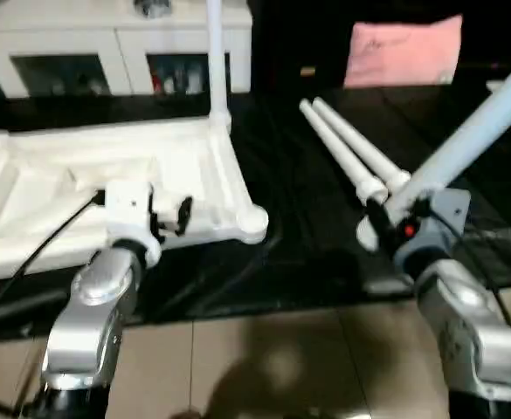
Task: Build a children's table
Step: Insert table leg to table base
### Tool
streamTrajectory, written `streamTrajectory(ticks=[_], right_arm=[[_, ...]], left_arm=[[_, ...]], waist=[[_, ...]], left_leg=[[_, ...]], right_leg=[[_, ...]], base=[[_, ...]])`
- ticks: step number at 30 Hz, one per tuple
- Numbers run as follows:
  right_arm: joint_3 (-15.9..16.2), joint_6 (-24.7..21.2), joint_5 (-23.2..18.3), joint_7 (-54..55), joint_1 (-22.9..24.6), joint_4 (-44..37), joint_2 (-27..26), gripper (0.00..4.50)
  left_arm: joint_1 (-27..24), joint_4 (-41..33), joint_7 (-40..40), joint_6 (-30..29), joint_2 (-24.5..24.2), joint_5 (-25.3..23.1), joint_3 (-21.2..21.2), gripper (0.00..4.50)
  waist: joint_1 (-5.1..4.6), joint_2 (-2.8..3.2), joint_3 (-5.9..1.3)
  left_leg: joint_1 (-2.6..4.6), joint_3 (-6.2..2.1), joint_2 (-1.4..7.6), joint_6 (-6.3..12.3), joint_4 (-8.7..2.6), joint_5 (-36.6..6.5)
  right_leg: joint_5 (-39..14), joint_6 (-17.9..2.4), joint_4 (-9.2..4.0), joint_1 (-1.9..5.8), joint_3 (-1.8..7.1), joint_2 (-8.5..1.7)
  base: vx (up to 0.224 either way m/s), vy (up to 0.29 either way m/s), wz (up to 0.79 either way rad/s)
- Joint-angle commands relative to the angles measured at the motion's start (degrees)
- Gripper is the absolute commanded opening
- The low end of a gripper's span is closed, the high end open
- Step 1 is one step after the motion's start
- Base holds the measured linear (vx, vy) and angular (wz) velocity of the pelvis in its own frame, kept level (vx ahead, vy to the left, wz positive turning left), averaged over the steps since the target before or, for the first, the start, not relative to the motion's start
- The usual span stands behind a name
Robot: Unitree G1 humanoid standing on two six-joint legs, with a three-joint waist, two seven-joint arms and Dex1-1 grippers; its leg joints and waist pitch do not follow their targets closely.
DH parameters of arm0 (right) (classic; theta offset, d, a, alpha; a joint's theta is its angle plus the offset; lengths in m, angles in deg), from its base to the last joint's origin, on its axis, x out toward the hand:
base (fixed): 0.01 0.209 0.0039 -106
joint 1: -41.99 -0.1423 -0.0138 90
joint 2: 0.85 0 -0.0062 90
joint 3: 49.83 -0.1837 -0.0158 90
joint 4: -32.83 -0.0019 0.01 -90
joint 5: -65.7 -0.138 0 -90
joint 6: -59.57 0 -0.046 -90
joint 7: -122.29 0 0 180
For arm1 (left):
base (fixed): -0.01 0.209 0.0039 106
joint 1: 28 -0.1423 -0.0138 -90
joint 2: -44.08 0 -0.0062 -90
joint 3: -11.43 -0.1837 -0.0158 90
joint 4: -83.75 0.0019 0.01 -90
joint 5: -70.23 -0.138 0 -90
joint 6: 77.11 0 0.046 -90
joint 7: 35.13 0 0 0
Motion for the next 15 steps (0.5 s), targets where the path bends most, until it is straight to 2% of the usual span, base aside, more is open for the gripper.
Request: streamTrajectory(ticks=[1,3,4,6,7,8,9,11,13,14,15], right_arm=[[0.86,-1.22,-0.52,-0.75,-0.54,-0.94,-0.04,1.94],[1.43,-1.12,-0.08,-0.80,-0.28,-1.14,0.37,1.94],[1.72,-0.64,0.19,-0.95,-0.25,-1.10,0.61,1.94],[2.03,-0.12,0.41,-1.12,-0.37,-0.93,0.90,1.94],[2.34,0.21,0.38,-1.49,-0.62,-0.80,1.06,1.94],[2.75,0.28,0.59,-1.74,-0.84,-0.75,1.33,1.94],[3.00,0.24,0.73,-1.87,-0.94,-0.77,1.51,1.94],[3.05,0.11,0.33,-2.43,-0.97,-0.85,1.56,1.94],[4.85,0.29,2.20,-3.11,-0.92,-1.23,3.26,1.94],[4.85,0.29,2.20,-3.11,-0.92,-1.23,3.26,1.94],[6.25,0.20,3.63,-3.22,-1.06,-1.27,4.39,1.94]], left_arm=[[0.49,-0.39,0.23,-0.37,-0.42,-0.04,0.46,4.50],[0.39,-0.35,0.20,-0.37,-0.13,0.11,0.75,4.50],[0.33,-0.40,0.21,-0.43,-0.15,0.00,0.82,4.50],[0.32,-0.52,0.18,-0.59,-0.14,-0.02,0.91,4.50],[0.38,-0.55,0.29,-1.03,-0.09,0.10,1.09,4.50],[0.41,-0.52,0.38,-1.22,-0.13,0.14,1.19,4.50],[0.40,-0.51,0.42,-1.23,-0.17,0.11,1.22,4.50],[0.32,-0.59,0.43,-1.07,-0.08,0.26,1.35,4.50],[0.15,-0.86,0.21,-0.99,0.19,0.81,1.72,4.50],[0.15,-0.86,0.21,-0.99,0.19,0.81,1.72,4.50],[0.01,-1.15,0.03,-1.04,0.30,1.00,1.83,4.50]], waist=[[0.36,0.62,-2.92],[-0.09,0.90,-2.59],[-0.21,0.93,-2.59],[-0.42,0.98,-2.24],[-0.80,0.94,-1.79],[-1.02,0.96,-1.73],[-1.27,0.97,-1.81],[-1.27,0.63,-2.03],[-1.25,0.39,-2.15],[-1.18,0.45,-2.21],[-1.04,0.26,-2.17]], left_leg=[[1.23,-0.89,2.59,2.18,-3.58,-11.67],[1.97,-1.17,3.48,1.77,-4.16,-16.04],[2.13,-1.54,3.85,0.88,-4.54,-18.31],[2.40,-1.71,4.00,0.34,-4.92,-20.11],[2.68,-1.91,4.09,-0.28,-5.31,-23.35],[3.28,-2.16,4.18,-1.06,-5.47,-25.99],[3.25,-2.34,4.17,-1.43,-5.75,-26.68],[2.94,-2.26,3.97,-1.39,-5.80,-24.79],[2.52,-2.01,3.83,-0.87,-5.72,-21.91],[2.57,-1.97,3.91,-0.84,-5.70,-21.19],[0.35,-3.37,3.48,1.38,-6.50,-20.19]], right_leg=[[-25.40,5.92,-8.71,2.65,3.00,-5.36],[-27.05,3.88,-9.20,2.79,2.29,-5.35],[-26.67,2.43,-9.18,3.27,2.36,-6.03],[-26.90,1.13,-9.23,3.35,2.49,-6.39],[-28.92,1.03,-9.51,3.42,2.24,-6.43],[-29.78,0.94,-9.67,3.45,2.22,-6.61],[-28.67,0.63,-9.52,3.96,2.37,-6.80],[-26.68,-0.15,-9.27,4.15,2.97,-7.29],[-25.17,-1.04,-8.88,4.32,3.26,-7.46],[-24.78,-1.43,-8.78,4.25,3.33,-7.58],[-23.54,-3.43,-7.45,5.70,2.07,-8.25]], base=[[-0.044,-0.063,0.05],[0.000,0.000,0.00],[0.000,0.000,0.00],[0.000,0.000,0.00],[0.000,0.000,0.00],[0.000,0.000,0.00],[0.006,0.051,-0.02],[0.003,0.025,-0.01],[0.000,0.000,0.00],[0.000,0.000,0.00],[0.000,0.000,0.00]])
